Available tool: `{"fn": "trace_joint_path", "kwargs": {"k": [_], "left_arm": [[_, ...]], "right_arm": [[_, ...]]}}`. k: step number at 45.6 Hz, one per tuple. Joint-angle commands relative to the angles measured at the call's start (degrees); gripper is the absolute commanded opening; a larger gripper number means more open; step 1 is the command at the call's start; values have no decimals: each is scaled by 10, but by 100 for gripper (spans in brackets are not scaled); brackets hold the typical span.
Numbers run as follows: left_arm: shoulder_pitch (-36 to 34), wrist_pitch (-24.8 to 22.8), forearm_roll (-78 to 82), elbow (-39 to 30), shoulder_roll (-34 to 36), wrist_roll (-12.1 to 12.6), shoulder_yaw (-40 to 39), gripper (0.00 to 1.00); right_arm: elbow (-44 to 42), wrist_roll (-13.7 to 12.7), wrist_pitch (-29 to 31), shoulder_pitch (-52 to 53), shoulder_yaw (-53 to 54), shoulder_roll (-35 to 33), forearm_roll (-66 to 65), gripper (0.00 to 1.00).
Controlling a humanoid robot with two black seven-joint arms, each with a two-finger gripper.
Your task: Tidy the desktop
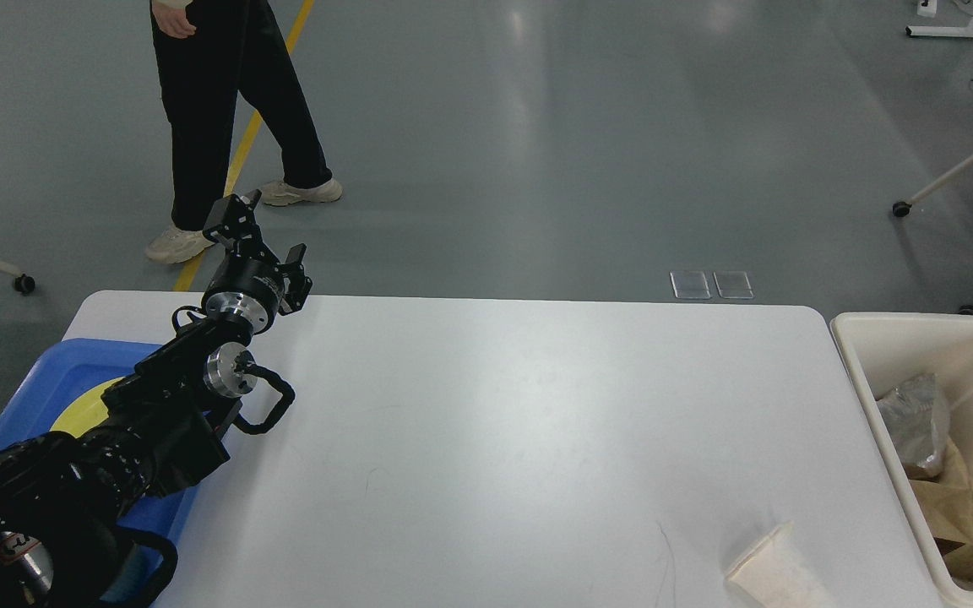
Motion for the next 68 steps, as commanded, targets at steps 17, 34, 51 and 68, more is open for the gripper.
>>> {"fn": "trace_joint_path", "kwargs": {"k": [17,34,51,68], "left_arm": [[0,-1,0,0,0,1,0,96],[0,0,0,0,-1,0,-1,96],[0,-1,0,0,-1,0,-1,96],[0,0,0,0,-1,0,0,96]], "right_arm": [[1,3,-10,-141,87,59,8,0],[-1,3,-13,-152,91,51,8,95],[13,3,-4,-144,89,57,8,100],[120,2,36,-31,22,20,4,100]]}}
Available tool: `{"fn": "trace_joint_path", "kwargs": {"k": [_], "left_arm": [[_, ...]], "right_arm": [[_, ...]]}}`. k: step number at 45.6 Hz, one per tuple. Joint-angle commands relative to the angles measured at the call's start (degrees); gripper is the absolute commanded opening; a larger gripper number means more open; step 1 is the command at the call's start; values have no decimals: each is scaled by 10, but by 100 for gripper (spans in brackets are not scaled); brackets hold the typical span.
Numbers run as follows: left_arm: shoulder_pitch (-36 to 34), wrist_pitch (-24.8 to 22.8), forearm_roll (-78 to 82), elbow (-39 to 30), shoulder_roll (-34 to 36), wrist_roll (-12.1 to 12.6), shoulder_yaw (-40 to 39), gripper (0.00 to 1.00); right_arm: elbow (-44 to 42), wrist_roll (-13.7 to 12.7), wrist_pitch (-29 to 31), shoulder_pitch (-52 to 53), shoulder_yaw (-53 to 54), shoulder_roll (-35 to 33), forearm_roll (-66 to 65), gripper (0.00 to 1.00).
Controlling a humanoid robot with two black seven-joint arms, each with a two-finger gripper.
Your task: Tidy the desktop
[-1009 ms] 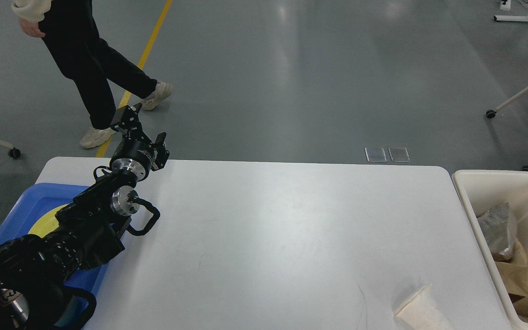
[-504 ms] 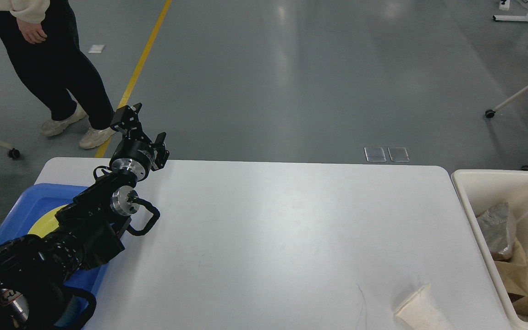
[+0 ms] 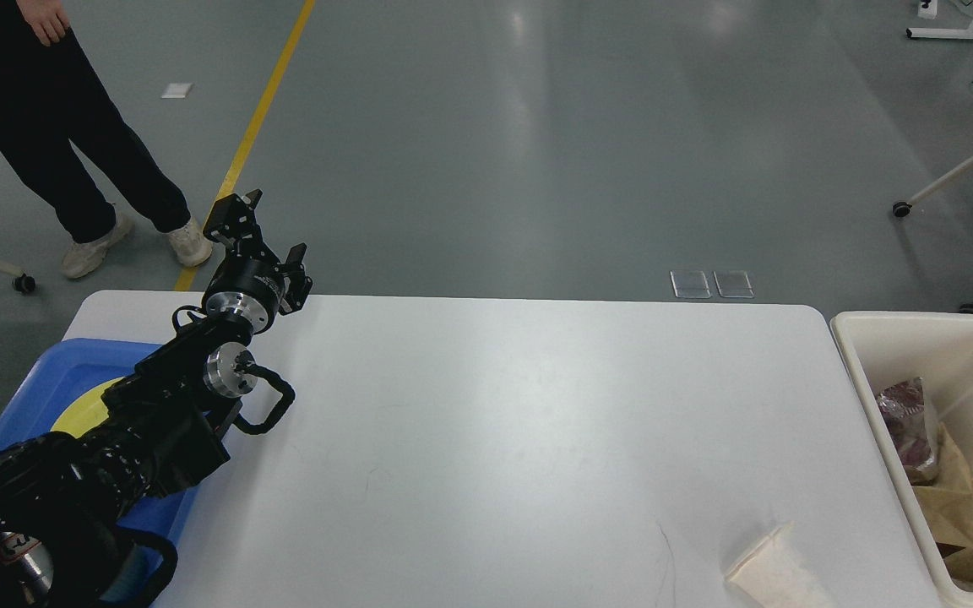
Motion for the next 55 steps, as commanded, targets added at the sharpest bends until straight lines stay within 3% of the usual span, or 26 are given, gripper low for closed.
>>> {"fn": "trace_joint_path", "kwargs": {"k": [1,15,25,38,55], "left_arm": [[0,0,0,0,0,0,-1,96],[0,0,0,0,-1,0,0,96],[0,0,0,0,0,0,0,96],[0,0,0,0,0,0,0,96],[0,0,0,0,0,0,-1,96]], "right_arm": [[73,0,46,82,-59,-28,-1,100],[147,0,321,386,-244,-56,-3,100],[149,-2,500,508,-266,-25,-7,100],[166,-2,507,570,-268,79,-8,100],[199,-2,507,574,-263,286,-80,100]]}}
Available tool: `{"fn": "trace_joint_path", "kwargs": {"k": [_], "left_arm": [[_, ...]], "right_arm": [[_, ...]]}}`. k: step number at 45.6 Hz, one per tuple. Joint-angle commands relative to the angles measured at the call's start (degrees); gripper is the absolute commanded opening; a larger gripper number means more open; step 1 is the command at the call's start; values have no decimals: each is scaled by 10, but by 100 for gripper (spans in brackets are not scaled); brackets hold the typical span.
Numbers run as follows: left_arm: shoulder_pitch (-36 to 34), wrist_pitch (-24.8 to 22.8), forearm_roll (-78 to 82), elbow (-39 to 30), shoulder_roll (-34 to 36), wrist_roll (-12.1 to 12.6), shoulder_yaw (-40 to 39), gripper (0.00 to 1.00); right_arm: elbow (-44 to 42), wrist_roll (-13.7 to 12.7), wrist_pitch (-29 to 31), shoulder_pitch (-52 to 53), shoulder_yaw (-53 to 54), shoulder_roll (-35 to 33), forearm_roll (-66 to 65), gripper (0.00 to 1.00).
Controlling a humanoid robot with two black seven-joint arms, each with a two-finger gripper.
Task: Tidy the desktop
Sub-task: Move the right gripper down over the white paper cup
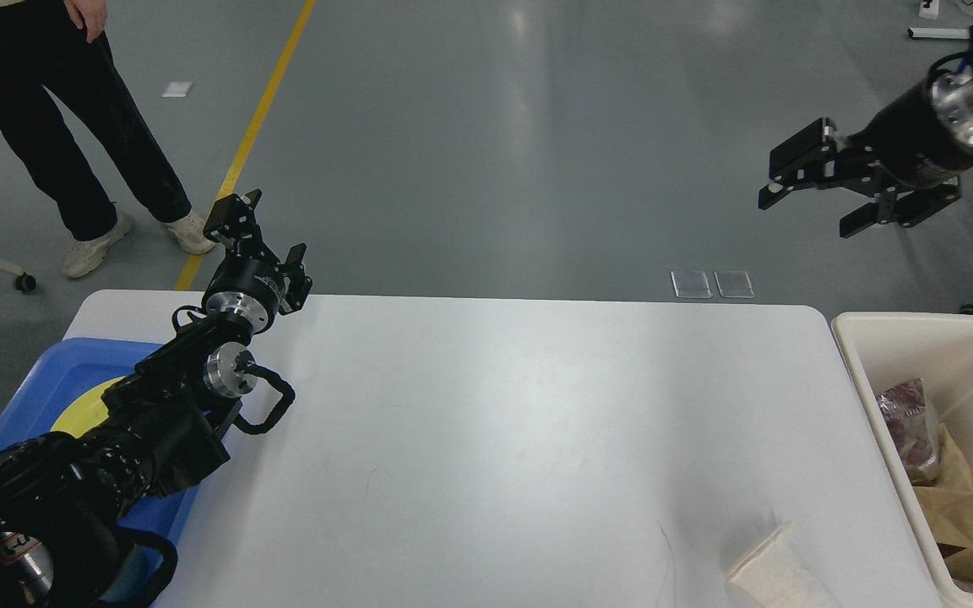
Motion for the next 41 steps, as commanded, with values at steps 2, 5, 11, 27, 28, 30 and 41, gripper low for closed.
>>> {"fn": "trace_joint_path", "kwargs": {"k": [2,5,11,27,28,30,41], "left_arm": [[0,0,0,0,0,0,0,96],[0,0,0,0,0,0,0,96],[0,0,0,0,0,1,0,96],[0,0,0,0,0,1,0,96],[0,-1,0,0,0,0,0,96],[0,0,0,0,0,0,-1,96],[0,-1,0,0,0,0,0,96]], "right_arm": [[4,0,0,-10,5,85,-47,100],[7,0,0,-20,8,120,-65,100],[9,0,0,-55,7,181,-97,100],[9,-1,0,-175,9,238,-176,100],[9,-2,0,-184,7,238,-177,100],[6,-2,0,-200,5,236,-179,100],[-13,-2,0,-276,9,207,-178,100]]}}
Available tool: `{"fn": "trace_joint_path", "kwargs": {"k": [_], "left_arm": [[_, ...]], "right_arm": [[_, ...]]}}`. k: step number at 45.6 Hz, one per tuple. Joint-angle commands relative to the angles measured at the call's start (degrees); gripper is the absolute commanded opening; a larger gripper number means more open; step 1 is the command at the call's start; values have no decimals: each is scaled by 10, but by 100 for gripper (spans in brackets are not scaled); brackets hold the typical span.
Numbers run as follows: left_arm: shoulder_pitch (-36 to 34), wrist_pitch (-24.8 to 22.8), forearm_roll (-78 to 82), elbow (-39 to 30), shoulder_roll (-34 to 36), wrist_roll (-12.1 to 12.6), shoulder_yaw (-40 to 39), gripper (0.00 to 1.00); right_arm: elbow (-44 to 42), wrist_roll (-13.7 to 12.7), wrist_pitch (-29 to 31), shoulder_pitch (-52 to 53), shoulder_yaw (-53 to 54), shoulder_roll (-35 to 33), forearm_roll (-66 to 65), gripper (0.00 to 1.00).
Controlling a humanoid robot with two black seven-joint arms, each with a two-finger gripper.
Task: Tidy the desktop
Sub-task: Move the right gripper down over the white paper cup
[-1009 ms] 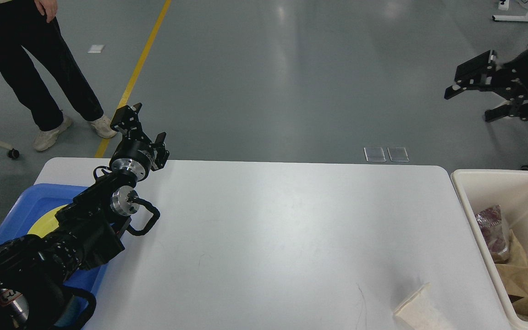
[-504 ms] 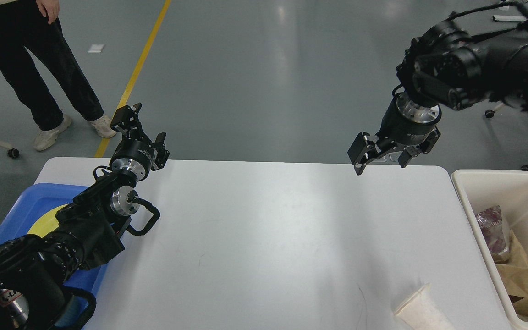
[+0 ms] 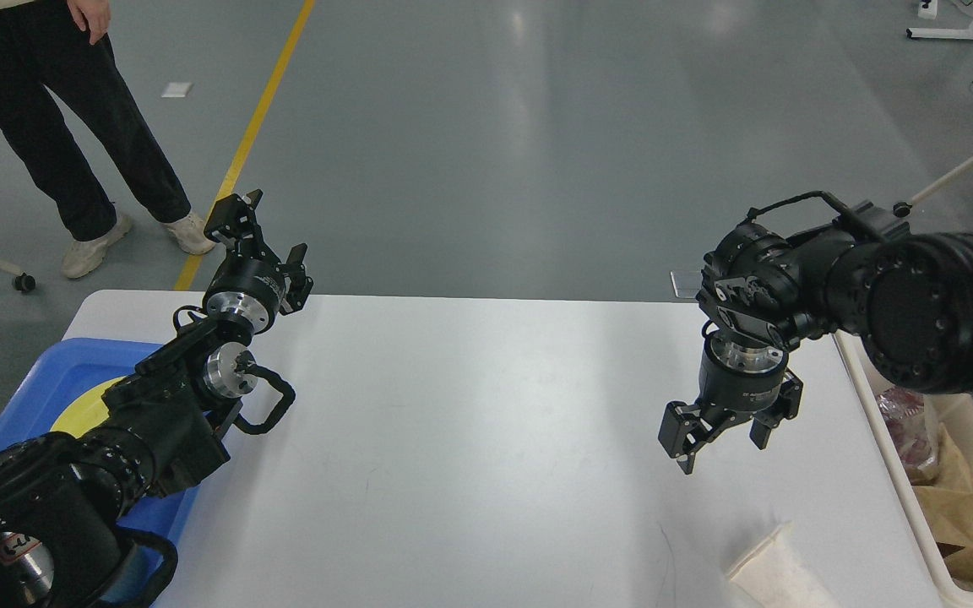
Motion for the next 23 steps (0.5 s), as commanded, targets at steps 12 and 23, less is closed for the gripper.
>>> {"fn": "trace_joint_path", "kwargs": {"k": [12,23], "left_arm": [[0,0,0,1,1,0,0,96],[0,0,0,1,1,0,0,96]], "right_arm": [[-26,0,-8,-85,12,-6,3,100],[-28,0,-44,-127,10,6,1,100]]}}
